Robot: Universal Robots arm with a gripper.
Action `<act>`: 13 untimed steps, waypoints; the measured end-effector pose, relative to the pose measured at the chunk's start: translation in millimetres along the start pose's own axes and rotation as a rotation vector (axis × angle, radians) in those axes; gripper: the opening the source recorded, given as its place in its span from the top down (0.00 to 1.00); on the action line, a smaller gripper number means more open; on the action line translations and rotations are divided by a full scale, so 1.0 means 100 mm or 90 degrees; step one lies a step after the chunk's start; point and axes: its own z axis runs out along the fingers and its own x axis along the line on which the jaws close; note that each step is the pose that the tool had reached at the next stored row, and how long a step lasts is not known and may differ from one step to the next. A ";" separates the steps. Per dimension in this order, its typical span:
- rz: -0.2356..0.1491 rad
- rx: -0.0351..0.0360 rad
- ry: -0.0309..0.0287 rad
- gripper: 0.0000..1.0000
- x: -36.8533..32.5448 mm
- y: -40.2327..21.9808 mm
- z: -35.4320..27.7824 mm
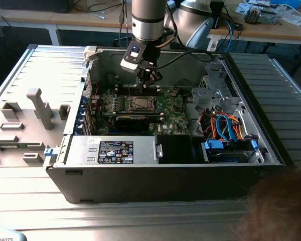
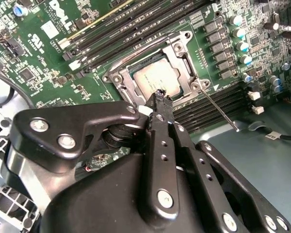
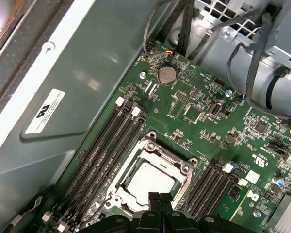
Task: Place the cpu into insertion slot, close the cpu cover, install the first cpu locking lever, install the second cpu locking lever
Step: 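Install the first cpu locking lever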
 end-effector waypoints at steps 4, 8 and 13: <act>-0.018 -0.0001 0.0000 0.89 0.000 0.000 0.000; -0.039 -0.0003 0.0001 0.89 0.000 0.000 0.000; -0.058 0.0000 -0.0005 0.89 0.000 -0.001 -0.001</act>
